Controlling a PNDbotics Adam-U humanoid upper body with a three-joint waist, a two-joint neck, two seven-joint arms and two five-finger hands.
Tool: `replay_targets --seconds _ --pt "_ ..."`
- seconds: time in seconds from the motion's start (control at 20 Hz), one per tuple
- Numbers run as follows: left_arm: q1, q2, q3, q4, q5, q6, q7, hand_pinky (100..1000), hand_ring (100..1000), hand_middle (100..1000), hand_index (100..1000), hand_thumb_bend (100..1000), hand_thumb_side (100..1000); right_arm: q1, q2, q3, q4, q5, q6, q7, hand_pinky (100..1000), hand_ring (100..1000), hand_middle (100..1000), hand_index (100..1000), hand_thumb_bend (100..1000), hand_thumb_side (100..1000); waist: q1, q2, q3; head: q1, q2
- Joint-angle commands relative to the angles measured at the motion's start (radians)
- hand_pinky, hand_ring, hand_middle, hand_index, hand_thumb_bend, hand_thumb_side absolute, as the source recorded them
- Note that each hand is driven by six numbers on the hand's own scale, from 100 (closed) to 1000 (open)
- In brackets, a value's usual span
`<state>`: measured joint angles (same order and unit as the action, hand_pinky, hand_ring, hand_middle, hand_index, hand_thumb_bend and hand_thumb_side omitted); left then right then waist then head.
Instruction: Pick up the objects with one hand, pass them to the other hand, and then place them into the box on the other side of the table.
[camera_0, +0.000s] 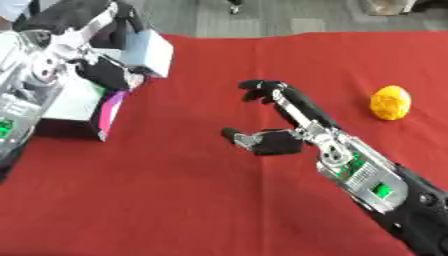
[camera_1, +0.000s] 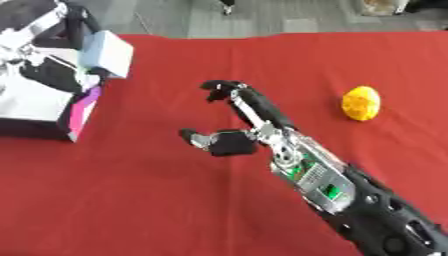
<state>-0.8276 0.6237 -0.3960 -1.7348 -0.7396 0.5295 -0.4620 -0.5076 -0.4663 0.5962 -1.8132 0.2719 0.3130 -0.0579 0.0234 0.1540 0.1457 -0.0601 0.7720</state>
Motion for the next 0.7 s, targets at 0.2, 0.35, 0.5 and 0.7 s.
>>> replay_targets --seconds 0.2,0.35,0.5,0.7 --pt "-0.025 0.104 0.058 0.097 0.030 0.013 0.071 688 558 388 402 100 100 -0.010 -0.047 -0.036 -0.096 -0.012 0.004 0.003 810 823 706 877 450 381 -0.013 0.006 -0.012 0.071 -0.002" --pt "-0.020 0.114 0.083 0.172 0.035 0.023 0.120 691 556 388 402 100 100 -0.005 -0.064 -0.057 -0.147 -0.021 0.009 0.003 811 823 706 876 453 363 -0.021 0.015 -0.019 0.103 -0.002" --pt "-0.015 0.109 0.114 0.252 0.049 0.035 0.186 695 549 386 402 100 100 0.003 -0.073 -0.076 -0.180 -0.037 0.022 0.007 812 824 707 877 457 353 -0.032 0.026 -0.025 0.136 -0.002" --pt "-0.017 0.099 0.135 0.353 0.063 0.033 0.272 704 553 390 406 100 100 0.005 -0.073 -0.085 -0.186 -0.069 0.011 -0.007 813 825 709 874 380 363 -0.044 0.038 -0.033 0.178 -0.002"
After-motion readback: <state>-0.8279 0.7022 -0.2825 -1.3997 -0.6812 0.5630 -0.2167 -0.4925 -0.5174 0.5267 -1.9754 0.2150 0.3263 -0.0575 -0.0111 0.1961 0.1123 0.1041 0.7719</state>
